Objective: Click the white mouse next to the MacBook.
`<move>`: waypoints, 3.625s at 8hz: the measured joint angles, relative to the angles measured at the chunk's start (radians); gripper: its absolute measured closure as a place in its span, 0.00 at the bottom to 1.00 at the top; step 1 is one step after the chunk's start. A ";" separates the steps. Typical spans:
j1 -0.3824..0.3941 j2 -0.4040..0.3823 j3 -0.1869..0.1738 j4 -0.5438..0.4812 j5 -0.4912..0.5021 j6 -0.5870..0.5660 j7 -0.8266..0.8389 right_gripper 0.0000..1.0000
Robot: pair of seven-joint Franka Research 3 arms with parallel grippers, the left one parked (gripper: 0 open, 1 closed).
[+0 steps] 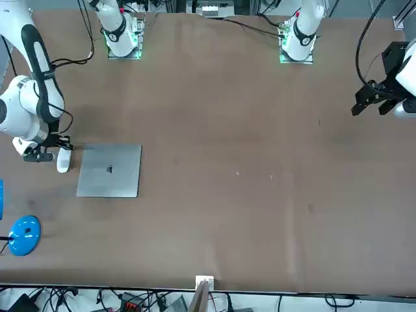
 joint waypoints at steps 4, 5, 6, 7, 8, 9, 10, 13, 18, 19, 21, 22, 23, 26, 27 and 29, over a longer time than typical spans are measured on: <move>0.000 0.001 0.000 0.000 0.000 0.007 0.000 0.99; 0.000 0.001 0.000 0.000 0.000 0.007 0.000 0.99; 0.000 0.001 0.000 0.000 0.000 0.007 0.000 0.99; 0.000 0.002 0.000 0.000 0.000 0.007 0.000 0.99; 0.000 0.002 0.000 0.000 0.000 0.007 0.000 0.99; 0.000 0.001 0.000 0.000 0.000 0.007 0.000 0.99; 0.001 -0.001 0.001 0.001 0.000 0.003 0.000 0.99; 0.005 -0.054 0.006 0.021 0.000 -0.063 0.000 0.99; 0.047 -0.240 0.017 0.199 0.000 -0.395 0.083 0.91; 0.061 -0.257 0.018 0.262 0.000 -0.475 0.103 0.88; 0.106 -0.277 0.020 0.377 0.000 -0.608 0.165 0.60; 0.132 -0.283 0.020 0.426 0.000 -0.663 0.195 0.43; 0.155 -0.286 0.021 0.474 0.000 -0.718 0.217 0.25; 0.224 -0.292 0.020 0.573 0.001 -0.832 0.235 0.00; 0.236 -0.304 0.021 0.584 0.001 -0.852 0.238 0.00; 0.245 -0.345 0.022 0.590 0.002 -0.884 0.242 0.00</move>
